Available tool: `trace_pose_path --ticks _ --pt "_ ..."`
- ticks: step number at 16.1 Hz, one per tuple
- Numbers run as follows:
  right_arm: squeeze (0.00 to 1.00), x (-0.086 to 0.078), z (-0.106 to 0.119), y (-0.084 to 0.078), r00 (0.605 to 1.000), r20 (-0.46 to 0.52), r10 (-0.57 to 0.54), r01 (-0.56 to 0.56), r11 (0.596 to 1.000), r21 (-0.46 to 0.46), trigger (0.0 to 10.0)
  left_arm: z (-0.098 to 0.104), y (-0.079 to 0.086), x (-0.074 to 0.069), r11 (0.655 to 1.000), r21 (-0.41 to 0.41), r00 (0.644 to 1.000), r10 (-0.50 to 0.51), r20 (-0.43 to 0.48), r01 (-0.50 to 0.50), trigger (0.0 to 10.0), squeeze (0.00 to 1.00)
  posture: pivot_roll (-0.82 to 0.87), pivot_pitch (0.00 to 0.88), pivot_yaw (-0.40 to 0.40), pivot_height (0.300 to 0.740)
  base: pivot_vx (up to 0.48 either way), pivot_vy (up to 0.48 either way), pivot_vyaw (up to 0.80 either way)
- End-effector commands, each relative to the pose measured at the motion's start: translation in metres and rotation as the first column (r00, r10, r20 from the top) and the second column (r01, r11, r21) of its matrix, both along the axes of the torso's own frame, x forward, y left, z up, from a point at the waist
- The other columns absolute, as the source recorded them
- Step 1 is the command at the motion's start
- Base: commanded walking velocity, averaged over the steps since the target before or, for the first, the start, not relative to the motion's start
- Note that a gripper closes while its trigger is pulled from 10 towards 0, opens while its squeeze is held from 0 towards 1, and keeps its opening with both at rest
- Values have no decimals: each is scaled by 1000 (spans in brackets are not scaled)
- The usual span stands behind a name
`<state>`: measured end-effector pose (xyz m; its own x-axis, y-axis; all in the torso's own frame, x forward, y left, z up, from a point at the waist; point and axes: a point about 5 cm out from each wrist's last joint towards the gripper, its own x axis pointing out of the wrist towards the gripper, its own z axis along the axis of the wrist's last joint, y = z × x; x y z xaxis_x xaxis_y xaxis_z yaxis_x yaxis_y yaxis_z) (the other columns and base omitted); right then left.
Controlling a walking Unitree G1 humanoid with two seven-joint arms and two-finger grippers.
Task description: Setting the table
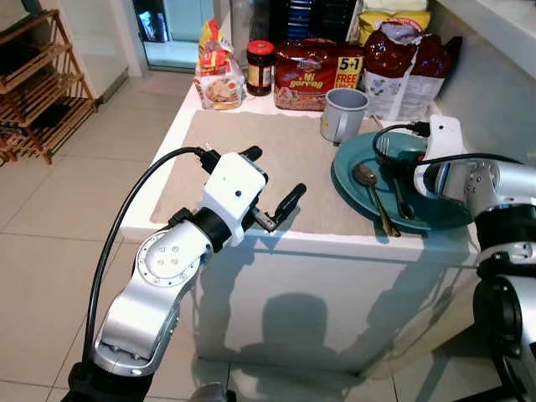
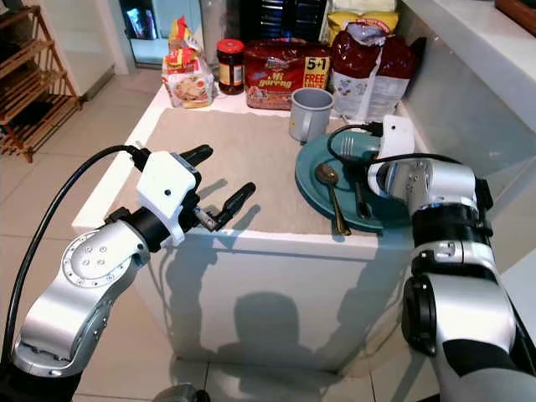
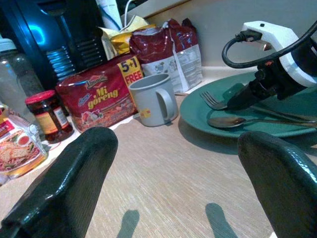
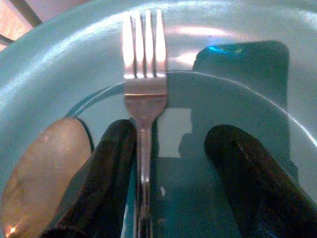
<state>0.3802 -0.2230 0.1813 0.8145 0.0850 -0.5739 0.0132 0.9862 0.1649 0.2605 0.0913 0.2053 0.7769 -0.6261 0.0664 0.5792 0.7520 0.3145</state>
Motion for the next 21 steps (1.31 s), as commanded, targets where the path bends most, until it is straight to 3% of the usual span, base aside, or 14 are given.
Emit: trace_pose_path --ticks 1,7,15,21 --pt "0 0 -1 -1 1000 -19 9 -9 1000 -11 0 2 -2 1 1000 8 1000 -13 7 13 10000 106 80 9 -31 740 0 0 0" --pt "0 -2 -8 1 995 -70 74 -75 997 -7 0 1 -4 1 1000 19 1000 -22 8 22 10000 110 77 0 -30 740 0 0 0" --pt "0 -2 -7 3 992 -67 108 -108 994 -5 0 1 -2 0 1000 24 1000 -12 12 12 10000 106 89 0 -45 740 0 0 0" --pt "0 -1 -6 2 992 -63 111 -111 994 3 0 -6 -12 -12 989 17 987 -145 -74 146 10000 94 89 0 -40 740 0 0 0"
